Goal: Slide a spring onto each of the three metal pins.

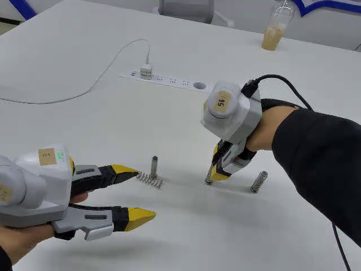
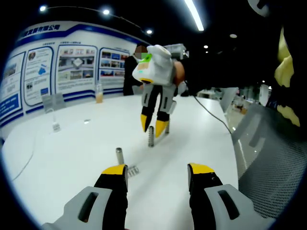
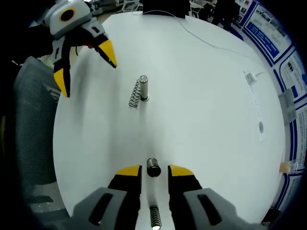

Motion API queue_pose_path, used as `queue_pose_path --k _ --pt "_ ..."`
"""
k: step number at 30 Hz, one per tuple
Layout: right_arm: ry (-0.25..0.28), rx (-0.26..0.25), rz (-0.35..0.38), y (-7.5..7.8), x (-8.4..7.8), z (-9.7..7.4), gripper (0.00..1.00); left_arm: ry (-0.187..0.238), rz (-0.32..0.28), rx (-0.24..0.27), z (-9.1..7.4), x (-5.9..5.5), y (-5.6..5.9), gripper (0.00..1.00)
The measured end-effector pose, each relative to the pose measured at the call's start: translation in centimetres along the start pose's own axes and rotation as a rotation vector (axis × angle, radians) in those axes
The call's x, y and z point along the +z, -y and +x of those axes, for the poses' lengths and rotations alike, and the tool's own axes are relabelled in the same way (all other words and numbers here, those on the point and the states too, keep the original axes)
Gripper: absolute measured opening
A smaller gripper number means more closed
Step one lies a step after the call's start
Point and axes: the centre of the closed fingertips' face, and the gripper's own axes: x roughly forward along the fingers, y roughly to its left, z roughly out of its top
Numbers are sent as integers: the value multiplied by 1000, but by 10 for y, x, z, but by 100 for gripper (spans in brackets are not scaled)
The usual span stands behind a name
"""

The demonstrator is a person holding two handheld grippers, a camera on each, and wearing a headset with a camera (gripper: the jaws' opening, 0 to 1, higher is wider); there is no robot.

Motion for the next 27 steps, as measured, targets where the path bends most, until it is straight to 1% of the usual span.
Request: queue_pose_path --k 9,15,22,24,27 --pt "32 -25 5 2 7 -11 25 -1 3 1 -1 1 0 51" --pt "62 -44 -2 1 18 -24 25 -1 5 2 -1 1 -1 51" --pt "87 -47 -6 -2 29 -30 25 1 7 1 -1 2 0 51" --pt "99 -44 -11 -5 34 -30 25 1 7 1 -1 3 0 51" --pt "131 -31 -3 -10 45 -32 25 0 8 3 -2 2 0 51"
